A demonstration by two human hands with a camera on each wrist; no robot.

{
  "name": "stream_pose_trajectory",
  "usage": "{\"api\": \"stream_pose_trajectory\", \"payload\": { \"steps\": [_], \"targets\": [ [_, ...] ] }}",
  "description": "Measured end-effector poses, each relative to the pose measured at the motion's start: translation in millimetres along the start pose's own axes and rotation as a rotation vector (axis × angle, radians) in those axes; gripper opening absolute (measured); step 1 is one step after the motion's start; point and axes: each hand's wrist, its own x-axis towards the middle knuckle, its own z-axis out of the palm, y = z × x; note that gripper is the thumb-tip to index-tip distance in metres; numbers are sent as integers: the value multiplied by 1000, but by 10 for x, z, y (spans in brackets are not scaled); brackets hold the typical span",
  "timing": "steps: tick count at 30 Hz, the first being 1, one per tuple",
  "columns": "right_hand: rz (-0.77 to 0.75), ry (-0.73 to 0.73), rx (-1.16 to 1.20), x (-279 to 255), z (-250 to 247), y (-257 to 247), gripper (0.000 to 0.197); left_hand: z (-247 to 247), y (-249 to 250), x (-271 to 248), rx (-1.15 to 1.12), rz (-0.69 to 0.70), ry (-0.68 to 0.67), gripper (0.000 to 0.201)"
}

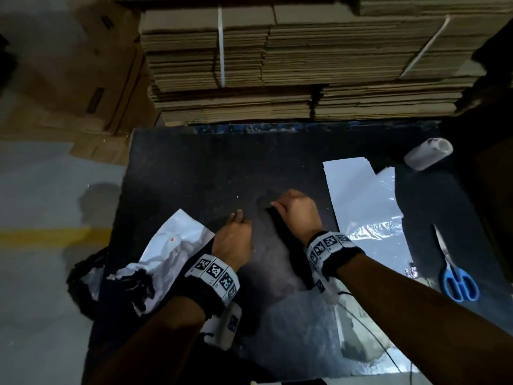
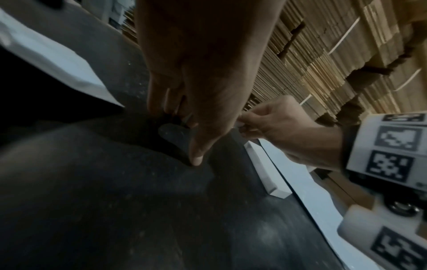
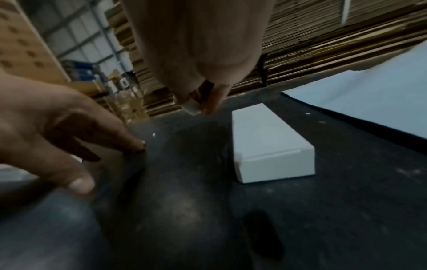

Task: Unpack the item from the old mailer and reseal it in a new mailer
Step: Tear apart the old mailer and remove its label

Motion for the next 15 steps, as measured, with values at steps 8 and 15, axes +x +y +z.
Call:
{"api": "stream_pose_trajectory", "payload": {
  "steps": [8, 15],
  "targets": [
    [-131, -236, -126, -124, 95, 129, 28, 75, 44, -30, -56, -65, 48, 74],
    [-214, -286, -164, -227, -6, 126, 37, 81, 73, -27, -70, -92, 58, 69]
  ]
}}
